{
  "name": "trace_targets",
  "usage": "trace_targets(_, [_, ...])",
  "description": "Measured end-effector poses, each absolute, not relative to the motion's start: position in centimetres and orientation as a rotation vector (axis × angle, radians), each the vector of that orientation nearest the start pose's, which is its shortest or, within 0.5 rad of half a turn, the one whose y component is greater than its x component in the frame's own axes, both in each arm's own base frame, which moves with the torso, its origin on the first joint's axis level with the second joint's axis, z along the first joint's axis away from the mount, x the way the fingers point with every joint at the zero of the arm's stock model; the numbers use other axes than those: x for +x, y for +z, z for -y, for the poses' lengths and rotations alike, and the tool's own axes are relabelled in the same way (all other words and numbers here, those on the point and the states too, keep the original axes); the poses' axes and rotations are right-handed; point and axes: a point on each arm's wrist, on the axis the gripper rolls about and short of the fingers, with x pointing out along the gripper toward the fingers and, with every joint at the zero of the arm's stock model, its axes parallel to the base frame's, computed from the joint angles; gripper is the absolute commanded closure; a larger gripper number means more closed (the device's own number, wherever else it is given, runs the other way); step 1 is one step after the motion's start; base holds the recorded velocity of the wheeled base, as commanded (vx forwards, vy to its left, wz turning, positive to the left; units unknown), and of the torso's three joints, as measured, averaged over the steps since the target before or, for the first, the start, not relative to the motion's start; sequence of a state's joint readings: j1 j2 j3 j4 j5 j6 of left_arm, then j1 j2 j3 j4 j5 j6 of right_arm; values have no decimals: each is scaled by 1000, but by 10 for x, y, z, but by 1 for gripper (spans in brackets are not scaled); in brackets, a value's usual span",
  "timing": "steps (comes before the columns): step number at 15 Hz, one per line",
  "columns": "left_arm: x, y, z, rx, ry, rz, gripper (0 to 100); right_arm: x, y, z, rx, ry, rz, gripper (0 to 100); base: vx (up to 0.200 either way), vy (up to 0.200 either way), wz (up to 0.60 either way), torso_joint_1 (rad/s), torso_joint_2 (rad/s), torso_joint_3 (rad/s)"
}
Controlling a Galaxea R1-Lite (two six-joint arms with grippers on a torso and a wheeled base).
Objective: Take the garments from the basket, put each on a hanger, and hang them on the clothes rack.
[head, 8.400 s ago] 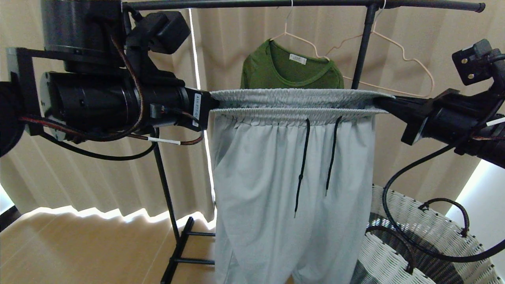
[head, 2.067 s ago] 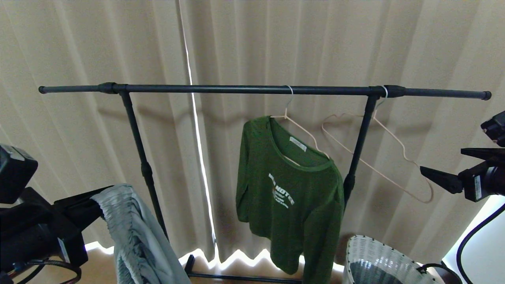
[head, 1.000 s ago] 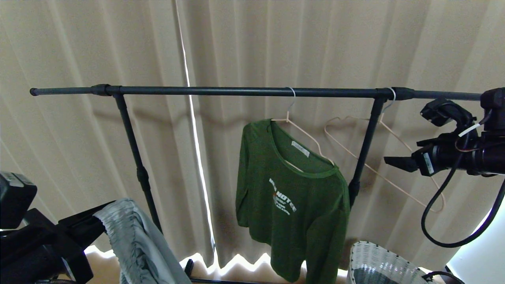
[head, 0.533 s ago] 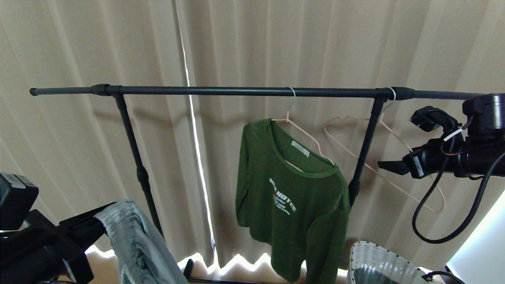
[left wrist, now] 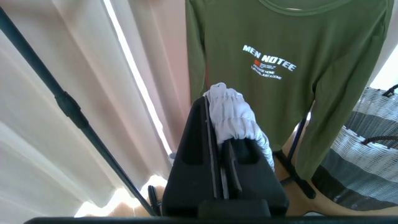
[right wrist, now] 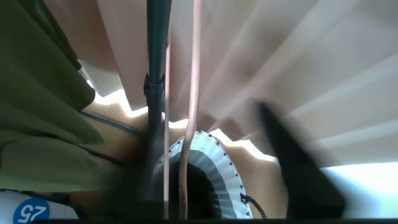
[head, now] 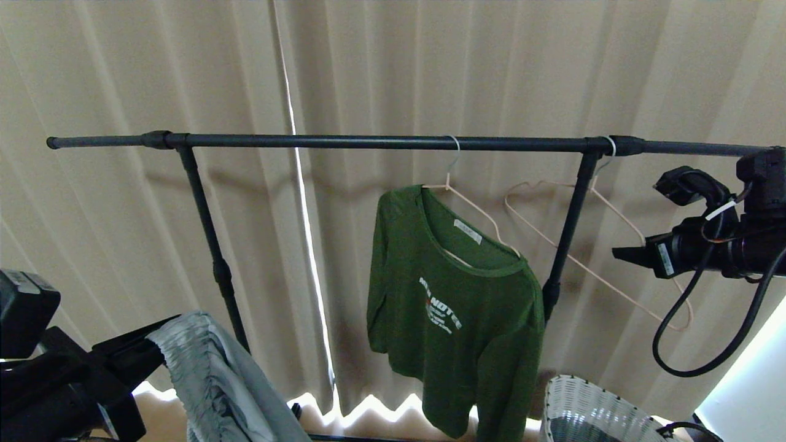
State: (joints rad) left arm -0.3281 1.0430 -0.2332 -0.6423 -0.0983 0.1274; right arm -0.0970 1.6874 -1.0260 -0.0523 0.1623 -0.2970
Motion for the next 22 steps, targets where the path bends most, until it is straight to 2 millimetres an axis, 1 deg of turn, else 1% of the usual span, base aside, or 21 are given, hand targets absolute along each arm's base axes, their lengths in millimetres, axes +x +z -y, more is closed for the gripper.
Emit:
trace_targets(4, [118, 168, 42, 143, -435, -139, 100, 300, 194, 26, -208, 150, -583, 100, 0, 0, 0, 0, 0, 0])
trace_targets(7, [118, 168, 42, 143, -435, -138, 100, 293, 196, 25, -189, 145, -576, 100, 0, 0, 0, 0, 0, 0])
trace_targets(13, [118, 169, 42, 140, -429, -135, 100, 263, 215, 22, -35, 86, -505, 100, 0, 0, 0, 0, 0, 0])
trace_targets(16, [118, 169, 42, 140, -429, -135, 100, 254, 225, 21, -37, 73, -440, 100, 0, 0, 0, 0, 0, 0])
trace_targets(17, [118, 169, 42, 142, -429, -135, 100, 250, 228, 22, -50, 39, -408, 100, 0, 0, 0, 0, 0, 0])
trace_targets(19, [118, 168, 42, 144, -428, -137, 100, 242, 227, 22, -64, -16, -402, 100, 0, 0, 0, 0, 0, 0])
trace_targets(22, [118, 168, 41, 145, -425, -137, 100, 220, 222, 21, -88, -106, -416, 100, 0, 0, 0, 0, 0, 0])
